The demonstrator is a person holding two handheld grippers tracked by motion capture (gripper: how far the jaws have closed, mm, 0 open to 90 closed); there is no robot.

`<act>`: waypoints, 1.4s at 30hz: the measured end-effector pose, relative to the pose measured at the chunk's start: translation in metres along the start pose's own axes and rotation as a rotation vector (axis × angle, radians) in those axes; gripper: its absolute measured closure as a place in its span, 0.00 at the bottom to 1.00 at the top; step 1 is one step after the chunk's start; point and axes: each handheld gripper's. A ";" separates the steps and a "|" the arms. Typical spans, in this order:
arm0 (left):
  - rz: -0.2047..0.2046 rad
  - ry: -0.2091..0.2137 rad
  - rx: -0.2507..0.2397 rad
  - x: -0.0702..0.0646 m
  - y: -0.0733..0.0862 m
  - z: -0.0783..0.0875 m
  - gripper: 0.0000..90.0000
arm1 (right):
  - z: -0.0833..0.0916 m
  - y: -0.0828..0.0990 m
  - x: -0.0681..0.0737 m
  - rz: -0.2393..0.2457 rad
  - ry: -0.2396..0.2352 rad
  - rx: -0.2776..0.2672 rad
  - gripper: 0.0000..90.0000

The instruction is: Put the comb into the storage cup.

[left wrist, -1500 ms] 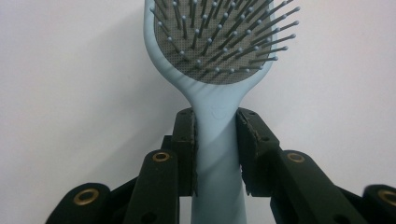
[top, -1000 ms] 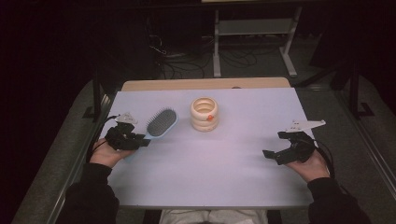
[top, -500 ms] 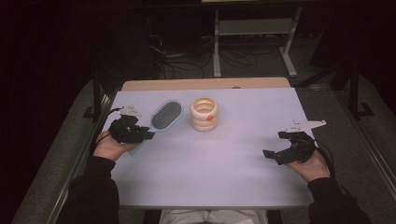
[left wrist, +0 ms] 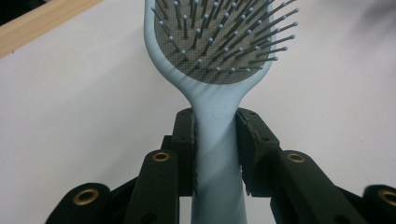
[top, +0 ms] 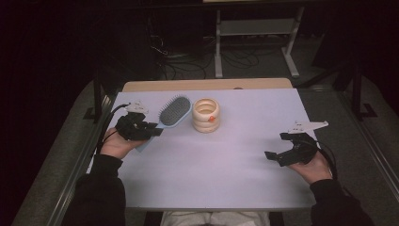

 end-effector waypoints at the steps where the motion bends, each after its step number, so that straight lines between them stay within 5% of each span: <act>1: -0.001 -0.001 -0.004 -0.001 -0.002 -0.001 0.78 | 0.000 0.000 0.000 -0.001 0.000 0.000 0.00; 18: -0.049 -0.003 -0.057 -0.014 -0.027 -0.004 0.78 | 0.004 -0.008 0.002 -0.003 -0.030 -0.036 0.00; 31: -0.062 -0.018 -0.084 -0.020 -0.036 -0.007 0.78 | 0.002 -0.045 0.005 0.051 -0.061 -0.055 0.00; 42: -0.087 -0.023 -0.113 -0.028 -0.041 -0.013 0.78 | -0.004 -0.082 0.004 0.037 -0.100 -0.090 0.00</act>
Point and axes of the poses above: each handheld gripper's, and its own axes: z roughly backward along the jaws, y roughly out of its underside, x roughly to its left, and after that the axes turned 9 degrees about y, right-handed
